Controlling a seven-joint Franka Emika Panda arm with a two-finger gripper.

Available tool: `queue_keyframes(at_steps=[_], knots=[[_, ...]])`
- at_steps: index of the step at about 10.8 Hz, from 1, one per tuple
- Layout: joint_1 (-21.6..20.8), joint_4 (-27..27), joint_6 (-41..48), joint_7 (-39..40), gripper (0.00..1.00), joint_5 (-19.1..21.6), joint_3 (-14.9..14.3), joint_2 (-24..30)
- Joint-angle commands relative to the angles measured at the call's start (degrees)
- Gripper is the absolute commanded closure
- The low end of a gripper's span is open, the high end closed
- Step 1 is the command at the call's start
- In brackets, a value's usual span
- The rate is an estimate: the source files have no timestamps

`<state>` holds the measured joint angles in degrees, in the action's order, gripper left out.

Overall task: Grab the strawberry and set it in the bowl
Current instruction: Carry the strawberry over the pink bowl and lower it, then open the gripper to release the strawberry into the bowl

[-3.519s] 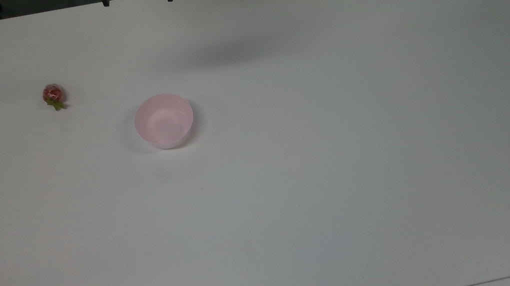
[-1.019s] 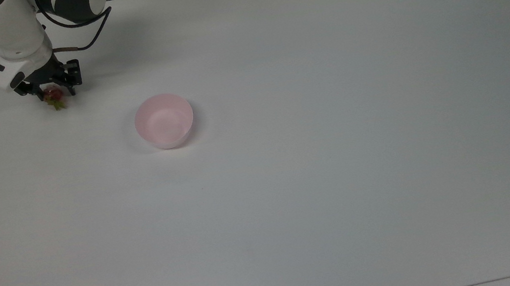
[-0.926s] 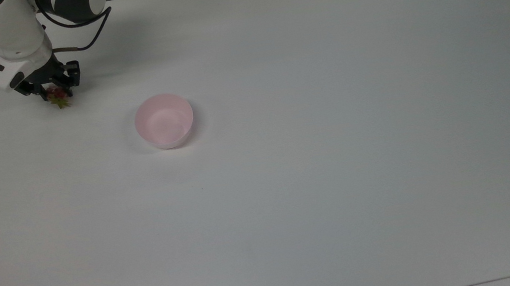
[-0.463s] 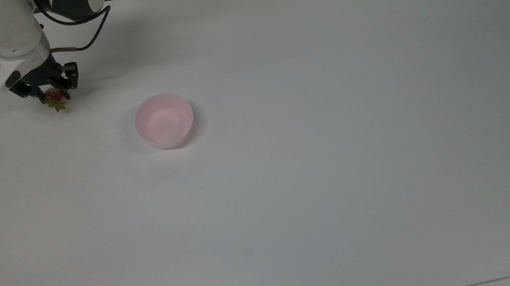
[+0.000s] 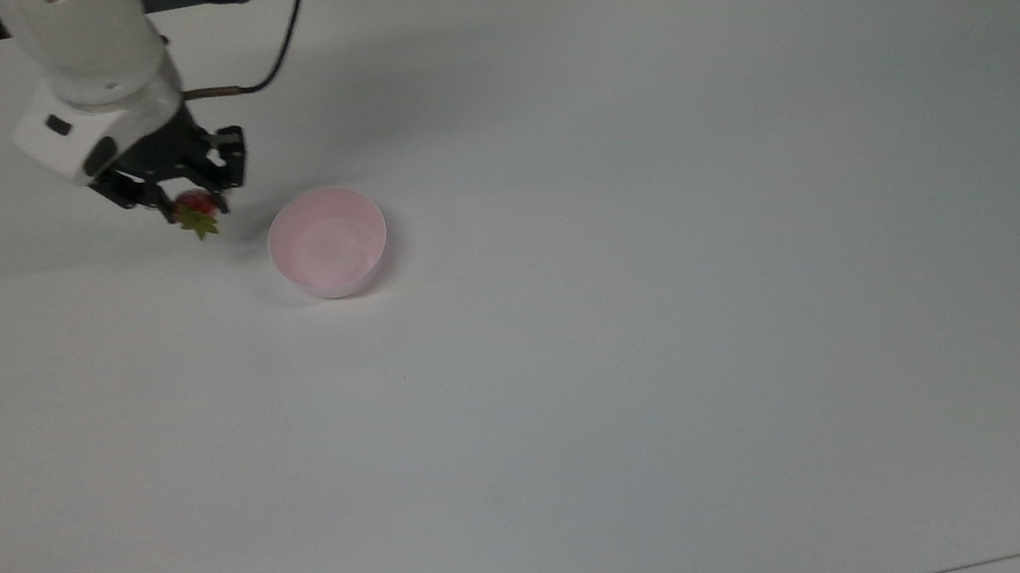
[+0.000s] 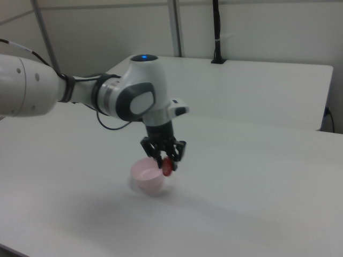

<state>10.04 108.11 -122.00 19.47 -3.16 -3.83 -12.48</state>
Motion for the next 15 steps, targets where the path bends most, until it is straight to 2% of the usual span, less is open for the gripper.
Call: queue_keyframes(at_steps=[1,5,6,7,10,13,15], knots=[[-2.47,-0.44,0.8,-7.15,0.5,0.96,3.21,-0.87],[-5.2,-0.53,-0.77,-12.79,0.5,0.96,3.74,-3.42],[-5.29,-0.53,-2.26,-14.27,0.43,0.96,3.74,-4.38],[-5.29,-0.62,-3.32,-17.16,0.01,0.96,3.74,-5.0],[-5.64,-3.24,-1.85,-19.03,0.0,0.78,3.92,-4.22],[-5.2,-8.86,12.0,-19.12,0.0,1.05,3.92,2.18],[-5.03,-10.11,19.49,-19.21,0.0,1.31,3.57,8.49]])
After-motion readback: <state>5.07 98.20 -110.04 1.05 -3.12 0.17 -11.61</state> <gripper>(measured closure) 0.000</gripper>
